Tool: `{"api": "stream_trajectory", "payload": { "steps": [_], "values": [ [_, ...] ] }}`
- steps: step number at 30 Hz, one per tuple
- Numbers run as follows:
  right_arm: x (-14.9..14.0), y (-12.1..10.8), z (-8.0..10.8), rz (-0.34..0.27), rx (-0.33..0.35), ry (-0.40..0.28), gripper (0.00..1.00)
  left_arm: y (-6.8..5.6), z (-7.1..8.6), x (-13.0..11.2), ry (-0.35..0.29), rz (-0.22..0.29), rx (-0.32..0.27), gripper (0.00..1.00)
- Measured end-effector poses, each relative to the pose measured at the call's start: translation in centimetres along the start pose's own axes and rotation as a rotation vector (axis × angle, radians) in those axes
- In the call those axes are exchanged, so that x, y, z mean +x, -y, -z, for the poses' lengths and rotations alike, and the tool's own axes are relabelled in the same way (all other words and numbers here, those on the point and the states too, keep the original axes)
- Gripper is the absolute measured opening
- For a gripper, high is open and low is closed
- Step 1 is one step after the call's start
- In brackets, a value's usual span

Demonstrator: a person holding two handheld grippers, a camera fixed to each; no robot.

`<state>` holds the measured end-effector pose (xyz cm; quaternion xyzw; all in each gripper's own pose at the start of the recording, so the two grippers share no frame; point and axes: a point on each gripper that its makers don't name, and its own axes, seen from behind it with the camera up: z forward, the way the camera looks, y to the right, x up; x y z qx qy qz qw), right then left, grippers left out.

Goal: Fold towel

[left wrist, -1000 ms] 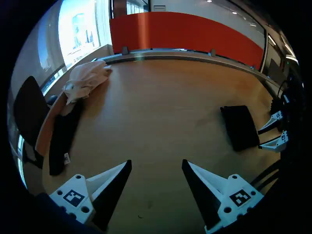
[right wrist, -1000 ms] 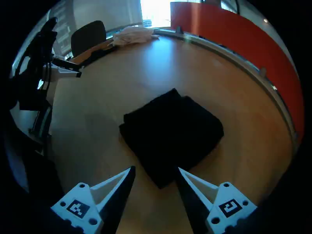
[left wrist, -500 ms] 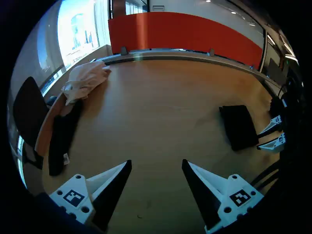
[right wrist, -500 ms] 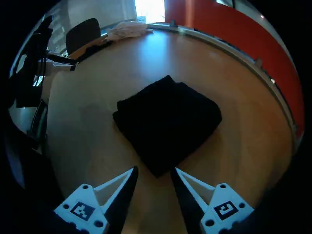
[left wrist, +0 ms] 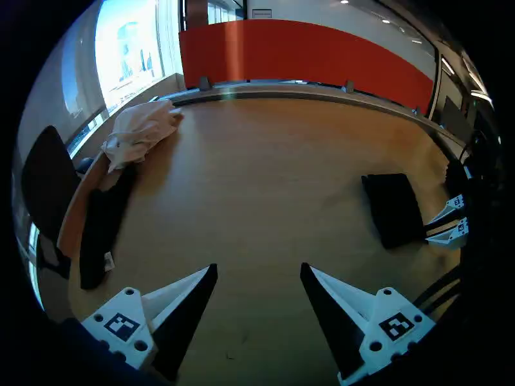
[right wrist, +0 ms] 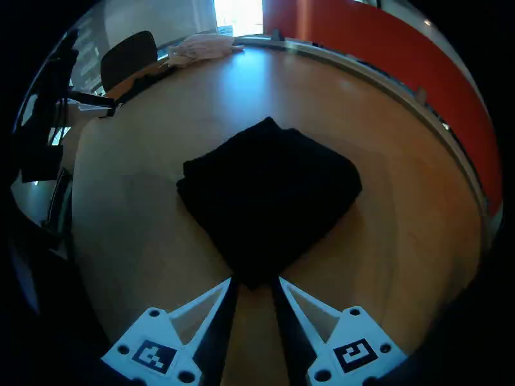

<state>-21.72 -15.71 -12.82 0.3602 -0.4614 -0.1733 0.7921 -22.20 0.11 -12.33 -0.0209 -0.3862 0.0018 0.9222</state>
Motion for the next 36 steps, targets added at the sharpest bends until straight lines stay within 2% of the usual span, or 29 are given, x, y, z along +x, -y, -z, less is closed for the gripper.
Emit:
{"api": "stream_trajectory", "payload": {
  "steps": [4, 8, 10, 20, 26, 36],
  "values": [
    [-0.1, -0.2, 0.1, 0.004, -0.01, 0.001, 0.28, 0.0, 0.0, 0.0, 0.0, 0.0, 0.0, 0.96],
    [-0.1, -0.4, 0.2, 0.008, -0.014, 0.0, 0.13, -0.1, 0.0, 0.0, 0.0, -0.001, 0.0, 0.96],
    [0.0, -0.4, 0.1, 0.004, -0.017, -0.006, 0.09, -0.1, 0.0, 0.0, 0.0, 0.0, 0.0, 0.96],
    [1.2, -1.0, 1.0, -0.006, -0.029, -0.045, 0.05, 0.1, -0.1, 0.1, 0.0, -0.002, -0.001, 0.96],
    [4.5, -1.5, 3.0, 0.012, -0.04, -0.119, 0.05, -0.1, -0.2, 0.6, -0.009, 0.0, -0.005, 0.96],
    [12.1, -2.9, 7.6, 0.054, -0.066, -0.266, 0.05, -0.9, -0.3, 1.9, -0.036, -0.009, -0.02, 0.96]
  ]
}}
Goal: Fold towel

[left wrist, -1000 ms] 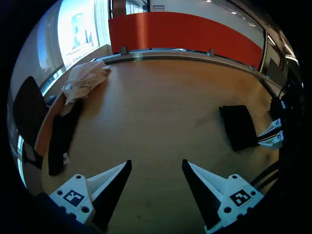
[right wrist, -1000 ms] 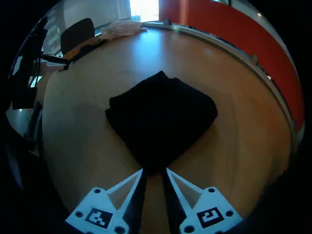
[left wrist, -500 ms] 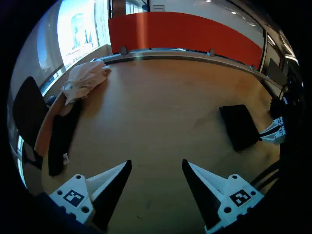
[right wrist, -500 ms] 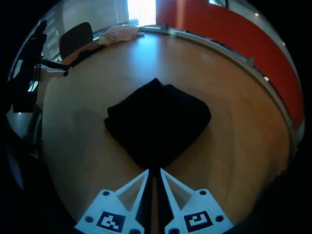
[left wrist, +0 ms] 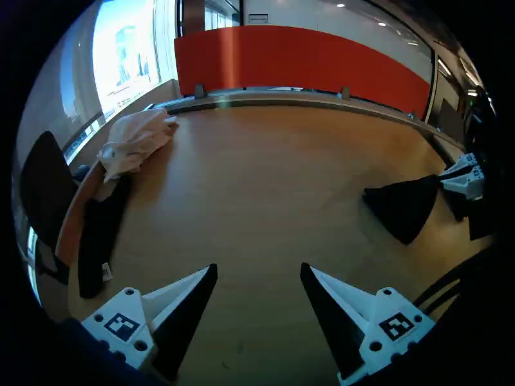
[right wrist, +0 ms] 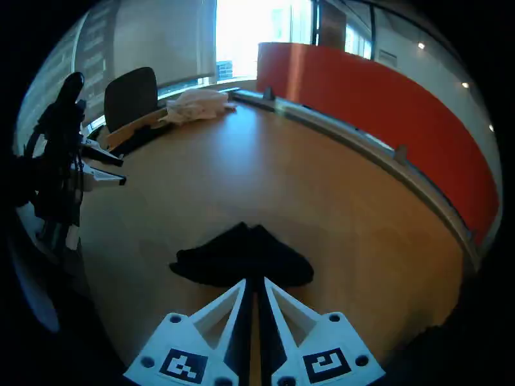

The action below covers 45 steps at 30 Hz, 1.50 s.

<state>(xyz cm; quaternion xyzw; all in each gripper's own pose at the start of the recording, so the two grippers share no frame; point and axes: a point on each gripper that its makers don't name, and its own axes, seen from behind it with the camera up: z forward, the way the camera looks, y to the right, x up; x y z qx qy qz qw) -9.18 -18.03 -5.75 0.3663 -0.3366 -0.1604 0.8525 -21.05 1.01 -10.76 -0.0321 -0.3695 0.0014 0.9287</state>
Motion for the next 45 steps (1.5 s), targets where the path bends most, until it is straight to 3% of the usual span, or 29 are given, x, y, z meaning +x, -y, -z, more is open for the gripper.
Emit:
{"api": "stream_trajectory", "payload": {
  "steps": [8, 14, 29, 45],
  "values": [
    [5.4, -1.9, 2.8, 0.034, -0.031, -0.09, 0.05, -0.6, -0.1, 1.5, -0.026, -0.011, -0.012, 0.96],
    [7.1, -3.6, 4.6, 0.031, -0.063, -0.126, 0.05, -1.0, -0.1, 2.3, -0.039, -0.019, -0.02, 0.96],
    [6.7, -9.0, 7.9, -0.002, -0.138, -0.129, 0.05, -2.2, -0.7, 3.4, -0.045, -0.042, -0.04, 0.96],
    [3.5, -18.3, 13.3, -0.055, -0.269, -0.08, 0.05, -3.6, -1.1, 3.7, -0.039, -0.067, -0.052, 0.96]
  ]
}}
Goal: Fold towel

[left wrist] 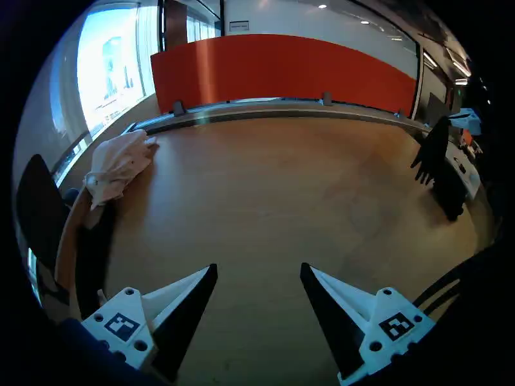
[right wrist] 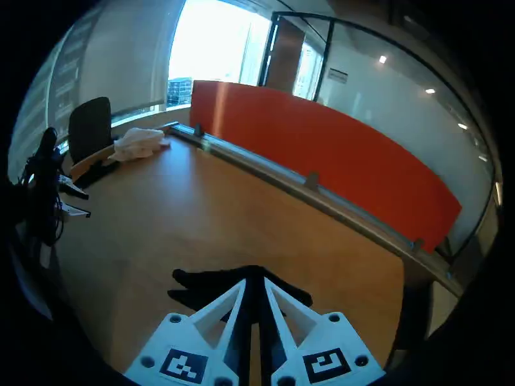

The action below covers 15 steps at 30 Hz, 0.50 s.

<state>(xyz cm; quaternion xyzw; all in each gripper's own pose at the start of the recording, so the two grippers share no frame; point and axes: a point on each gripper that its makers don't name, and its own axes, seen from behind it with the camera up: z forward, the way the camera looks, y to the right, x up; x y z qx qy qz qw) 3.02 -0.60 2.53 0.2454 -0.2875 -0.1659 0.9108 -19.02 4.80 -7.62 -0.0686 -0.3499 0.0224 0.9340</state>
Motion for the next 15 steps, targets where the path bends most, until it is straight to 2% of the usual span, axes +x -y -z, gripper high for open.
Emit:
{"api": "stream_trajectory", "payload": {
  "steps": [15],
  "values": [
    [-2.5, -9.0, 2.3, -0.041, -0.102, 0.047, 0.05, -0.9, 0.0, 0.5, 0.007, -0.019, 0.003, 0.96]
  ]
}}
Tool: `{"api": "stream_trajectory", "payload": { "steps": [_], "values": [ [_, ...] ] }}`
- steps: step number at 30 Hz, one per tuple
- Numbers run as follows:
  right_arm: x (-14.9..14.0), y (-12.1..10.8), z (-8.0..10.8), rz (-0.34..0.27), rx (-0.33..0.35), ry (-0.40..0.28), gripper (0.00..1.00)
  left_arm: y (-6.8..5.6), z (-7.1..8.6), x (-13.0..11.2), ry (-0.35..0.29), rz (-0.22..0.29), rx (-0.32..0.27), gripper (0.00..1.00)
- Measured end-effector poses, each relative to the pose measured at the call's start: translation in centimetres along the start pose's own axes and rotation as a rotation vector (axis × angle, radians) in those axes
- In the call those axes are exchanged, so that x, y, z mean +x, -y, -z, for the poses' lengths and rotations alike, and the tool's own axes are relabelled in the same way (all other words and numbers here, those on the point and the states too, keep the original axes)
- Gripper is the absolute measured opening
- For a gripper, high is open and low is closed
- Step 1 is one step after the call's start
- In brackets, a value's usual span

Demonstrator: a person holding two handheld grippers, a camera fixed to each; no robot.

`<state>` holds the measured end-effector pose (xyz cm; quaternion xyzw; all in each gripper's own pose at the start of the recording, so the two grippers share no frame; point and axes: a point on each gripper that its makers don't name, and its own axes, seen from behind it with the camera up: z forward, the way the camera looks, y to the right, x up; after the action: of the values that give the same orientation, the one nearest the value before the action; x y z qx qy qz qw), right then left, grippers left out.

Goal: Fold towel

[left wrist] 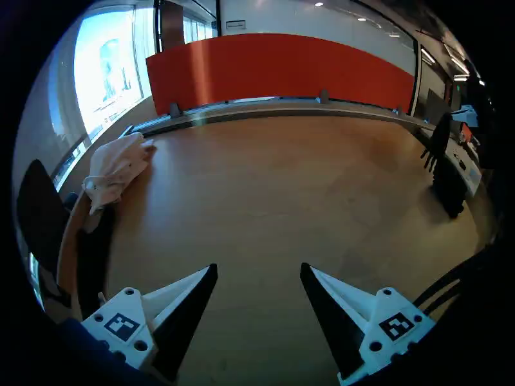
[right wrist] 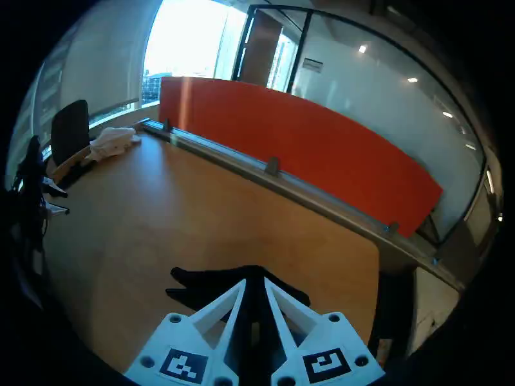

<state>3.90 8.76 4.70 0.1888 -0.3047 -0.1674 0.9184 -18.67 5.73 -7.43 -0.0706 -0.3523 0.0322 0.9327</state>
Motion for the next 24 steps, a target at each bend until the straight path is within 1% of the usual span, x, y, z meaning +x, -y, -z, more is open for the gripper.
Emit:
{"api": "stream_trajectory", "payload": {
  "steps": [7, 13, 17, 24],
  "values": [
    [-0.5, -3.6, 0.4, -0.014, -0.041, 0.009, 0.05, -0.7, -0.1, 0.4, 0.001, -0.014, -0.001, 0.96],
    [-0.7, -5.9, 0.5, -0.031, -0.062, 0.013, 0.05, -1.2, -0.2, 0.7, 0.0, -0.021, -0.003, 0.96],
    [-1.0, -6.8, 0.6, -0.041, -0.071, 0.018, 0.05, -1.4, -0.1, 0.8, 0.001, -0.025, -0.003, 0.96],
    [-2.2, -7.4, 0.8, -0.049, -0.078, 0.03, 0.05, -1.8, -0.1, 0.7, 0.004, -0.027, -0.003, 0.96]
  ]
}}
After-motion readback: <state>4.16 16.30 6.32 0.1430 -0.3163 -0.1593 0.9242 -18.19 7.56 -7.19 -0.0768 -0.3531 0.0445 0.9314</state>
